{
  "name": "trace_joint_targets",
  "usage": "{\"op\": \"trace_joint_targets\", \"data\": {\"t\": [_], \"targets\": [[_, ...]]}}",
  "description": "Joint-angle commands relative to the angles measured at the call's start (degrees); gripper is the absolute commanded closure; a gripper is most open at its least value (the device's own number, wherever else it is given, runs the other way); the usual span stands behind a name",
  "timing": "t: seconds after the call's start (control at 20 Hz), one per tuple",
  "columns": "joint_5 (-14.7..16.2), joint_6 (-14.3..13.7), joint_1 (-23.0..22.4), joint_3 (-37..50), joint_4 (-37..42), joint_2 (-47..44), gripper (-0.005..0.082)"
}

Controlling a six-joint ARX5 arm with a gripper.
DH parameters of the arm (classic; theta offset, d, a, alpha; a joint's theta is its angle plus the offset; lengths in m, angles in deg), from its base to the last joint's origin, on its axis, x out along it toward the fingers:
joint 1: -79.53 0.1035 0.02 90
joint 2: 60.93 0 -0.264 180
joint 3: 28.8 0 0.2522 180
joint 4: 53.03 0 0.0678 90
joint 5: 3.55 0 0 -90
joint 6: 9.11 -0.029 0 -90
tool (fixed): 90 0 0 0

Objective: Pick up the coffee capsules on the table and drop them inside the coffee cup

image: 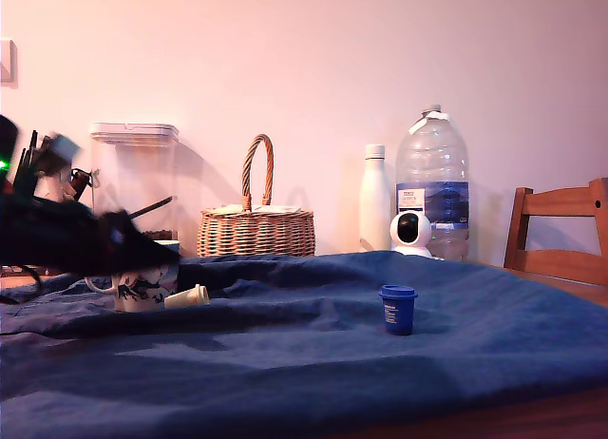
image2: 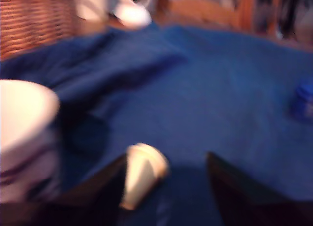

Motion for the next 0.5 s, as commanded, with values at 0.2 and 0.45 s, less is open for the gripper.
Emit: {"op": "trace_joint_targets", "data": {"t": [0.2,0.45], "targets": [[-4.48,-6.10,-1.90,-1.64,-2.23,0.48,0.0245],[-5.25,-8.90,-1.44,-3.48,-6.01,0.46,0.0245]]}}
